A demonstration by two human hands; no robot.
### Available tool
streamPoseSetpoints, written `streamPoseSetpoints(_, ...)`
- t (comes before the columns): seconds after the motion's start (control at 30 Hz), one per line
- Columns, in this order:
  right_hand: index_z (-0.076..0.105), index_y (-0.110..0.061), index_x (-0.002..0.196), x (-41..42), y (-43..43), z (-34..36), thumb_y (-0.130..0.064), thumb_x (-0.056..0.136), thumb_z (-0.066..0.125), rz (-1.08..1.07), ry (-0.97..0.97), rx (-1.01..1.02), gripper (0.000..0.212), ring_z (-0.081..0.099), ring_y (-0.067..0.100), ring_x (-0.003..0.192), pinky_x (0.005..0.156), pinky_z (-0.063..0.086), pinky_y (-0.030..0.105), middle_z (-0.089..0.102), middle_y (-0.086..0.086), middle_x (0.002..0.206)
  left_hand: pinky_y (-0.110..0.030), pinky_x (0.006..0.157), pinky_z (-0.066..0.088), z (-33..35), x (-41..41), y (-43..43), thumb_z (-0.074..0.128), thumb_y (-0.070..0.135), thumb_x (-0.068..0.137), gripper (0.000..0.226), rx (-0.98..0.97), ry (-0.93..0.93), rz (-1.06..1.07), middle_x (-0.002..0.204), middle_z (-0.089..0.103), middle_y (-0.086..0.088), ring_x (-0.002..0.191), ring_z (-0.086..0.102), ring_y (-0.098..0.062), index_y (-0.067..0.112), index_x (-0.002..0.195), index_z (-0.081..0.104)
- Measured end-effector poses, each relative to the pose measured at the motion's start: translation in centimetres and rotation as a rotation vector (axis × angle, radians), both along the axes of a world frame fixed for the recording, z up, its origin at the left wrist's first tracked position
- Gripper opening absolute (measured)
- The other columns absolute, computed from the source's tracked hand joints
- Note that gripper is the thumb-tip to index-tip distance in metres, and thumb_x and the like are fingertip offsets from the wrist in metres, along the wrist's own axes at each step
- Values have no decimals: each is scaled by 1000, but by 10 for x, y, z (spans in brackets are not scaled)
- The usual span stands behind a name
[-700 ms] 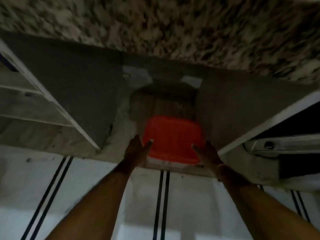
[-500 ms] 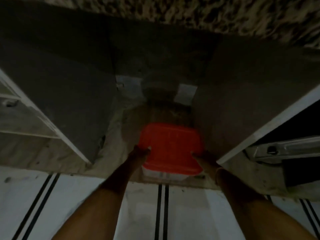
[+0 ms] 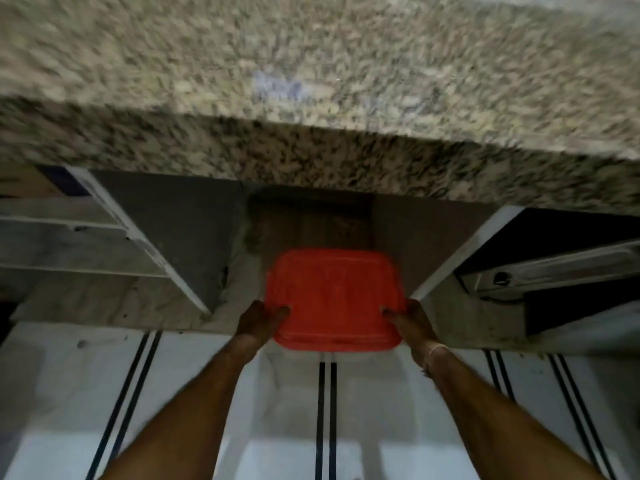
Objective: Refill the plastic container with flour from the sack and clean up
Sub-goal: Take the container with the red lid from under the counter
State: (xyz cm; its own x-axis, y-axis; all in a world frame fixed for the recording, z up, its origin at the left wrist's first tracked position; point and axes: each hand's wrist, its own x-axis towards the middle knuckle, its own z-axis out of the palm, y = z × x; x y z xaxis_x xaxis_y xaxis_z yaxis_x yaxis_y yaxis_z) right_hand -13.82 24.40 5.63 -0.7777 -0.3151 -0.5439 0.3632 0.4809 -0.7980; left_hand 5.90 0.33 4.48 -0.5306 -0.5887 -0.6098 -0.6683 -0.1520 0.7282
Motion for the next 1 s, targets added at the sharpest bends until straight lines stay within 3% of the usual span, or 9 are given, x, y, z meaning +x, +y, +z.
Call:
streamPoseSetpoints(0.13,68,-13,125,55,22,109,-19,91,79,-60,-1,-51,36,73,24,98,89,59,33,75,12,121,-26,88,50,114,57,37,75,48,89,53,-27,18,91,120,67,-1,102,64,-21,16,129,60)
streamPoseSetpoints(0.23,71,-18,108,93,42,190,-21,90,80,-28,-10,-86,21,76,30,100,84,62,38,78,12,110,-19,73,48,197,96,51,78,48,86,50,-55,33,123,114,72,1,102,69,-18,19,125,67)
streamPoseSetpoints(0.4,56,-23,128,145,68,331,-52,80,84,16,-2,-77,62,76,16,97,72,64,30,70,-1,119,-8,51,48,346,150,65,79,52,81,51,-56,93,191,103,72,1,85,71,-9,15,115,65)
streamPoseSetpoints(0.47,58,-19,124,154,69,390,-55,76,85,33,48,-95,66,77,10,88,61,60,19,70,-2,115,-8,50,48,407,160,64,79,57,73,50,-60,159,214,100,72,3,76,72,-5,21,104,64)
streamPoseSetpoints(0.53,64,-19,111,156,65,446,-51,74,85,31,115,-132,54,75,0,76,52,54,12,73,1,105,-9,52,48,465,167,57,77,61,64,51,-75,244,200,93,75,5,71,73,0,22,96,67)
streamPoseSetpoints(0.63,70,-16,102,148,55,516,-58,67,84,49,184,-195,56,74,3,65,49,53,17,78,7,93,-13,60,51,540,165,37,73,66,61,54,-119,331,130,87,75,9,70,69,2,20,90,72)
streamPoseSetpoints(0.77,66,-10,121,119,34,576,-55,70,85,56,210,-338,71,79,21,76,56,62,34,75,16,107,-36,79,55,607,141,3,74,59,71,56,-200,461,57,102,78,-8,87,71,-17,16,106,73)
streamPoseSetpoints(0.87,65,-20,123,89,11,602,-58,75,83,26,309,-368,64,80,22,87,65,64,35,78,7,109,-26,67,55,641,103,-17,73,57,76,53,-265,534,36,94,79,-2,80,73,-12,16,110,72)
streamPoseSetpoints(1.0,63,-12,129,20,-23,619,-49,84,80,-15,350,-403,60,79,20,91,61,60,23,76,10,115,-22,60,56,658,29,-43,71,50,83,37,-283,584,1,85,80,0,72,74,-13,17,101,72)
